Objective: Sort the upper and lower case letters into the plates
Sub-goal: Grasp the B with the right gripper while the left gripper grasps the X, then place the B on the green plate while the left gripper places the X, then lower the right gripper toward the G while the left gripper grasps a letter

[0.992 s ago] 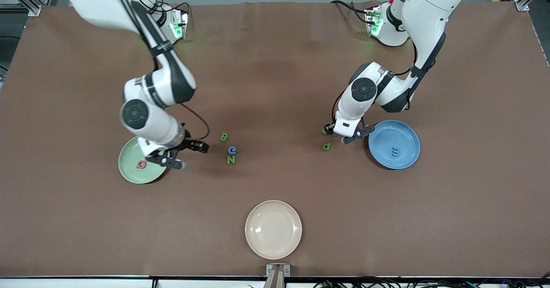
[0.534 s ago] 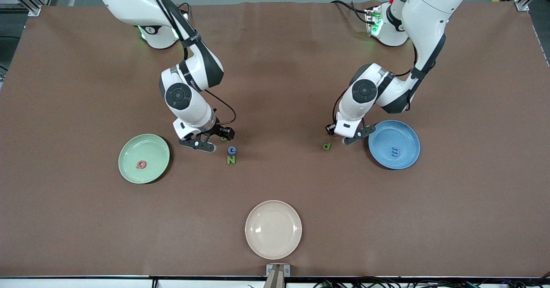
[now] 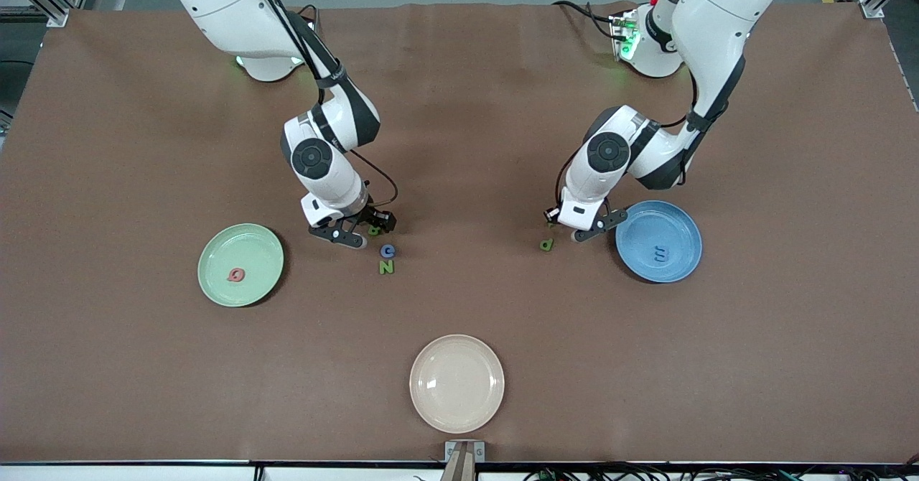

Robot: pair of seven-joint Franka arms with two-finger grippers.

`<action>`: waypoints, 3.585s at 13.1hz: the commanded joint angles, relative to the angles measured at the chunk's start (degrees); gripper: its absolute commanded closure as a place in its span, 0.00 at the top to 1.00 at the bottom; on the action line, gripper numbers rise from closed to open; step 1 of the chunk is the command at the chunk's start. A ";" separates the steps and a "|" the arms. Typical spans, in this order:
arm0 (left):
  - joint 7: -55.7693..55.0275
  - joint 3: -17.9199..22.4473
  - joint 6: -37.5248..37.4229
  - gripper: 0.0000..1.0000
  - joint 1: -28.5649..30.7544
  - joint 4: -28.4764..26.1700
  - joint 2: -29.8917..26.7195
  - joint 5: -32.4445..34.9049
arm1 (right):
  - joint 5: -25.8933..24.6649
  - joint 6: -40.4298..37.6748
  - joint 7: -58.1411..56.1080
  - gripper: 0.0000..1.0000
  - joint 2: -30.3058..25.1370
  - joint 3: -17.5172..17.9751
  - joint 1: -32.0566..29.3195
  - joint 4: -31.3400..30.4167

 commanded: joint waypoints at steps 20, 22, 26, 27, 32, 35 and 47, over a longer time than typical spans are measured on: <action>8.08 -7.15 -20.09 0.92 15.98 10.88 -2.43 5.50 | -3.47 -14.57 -22.57 0.03 -2.26 -8.00 -7.24 11.33; 5.25 -11.11 -19.82 0.80 15.71 11.40 -1.99 5.50 | -3.47 -14.57 -30.23 0.03 -2.53 -8.00 -11.46 11.33; -2.03 -12.27 -18.16 0.60 10.89 11.76 0.72 5.41 | -3.47 -14.13 -44.64 0.08 -1.56 -8.00 -19.81 11.24; -4.23 -12.27 -17.28 0.59 10.10 11.93 1.60 5.67 | -3.47 -13.87 -46.68 0.12 -0.69 -8.00 -21.13 11.24; -10.31 -12.18 -12.79 0.52 7.10 11.76 4.77 6.11 | -2.94 -13.78 -46.44 0.77 0.29 -8.00 -21.59 11.33; -10.49 -12.09 -12.70 0.49 7.10 11.76 5.91 6.20 | -2.50 -14.39 -42.34 0.85 -0.24 -7.48 -19.14 11.42; -10.23 -11.65 -12.09 0.04 7.72 11.93 7.77 7.17 | 1.09 -12.73 -5.58 0.87 0.54 -7.12 5.83 13.00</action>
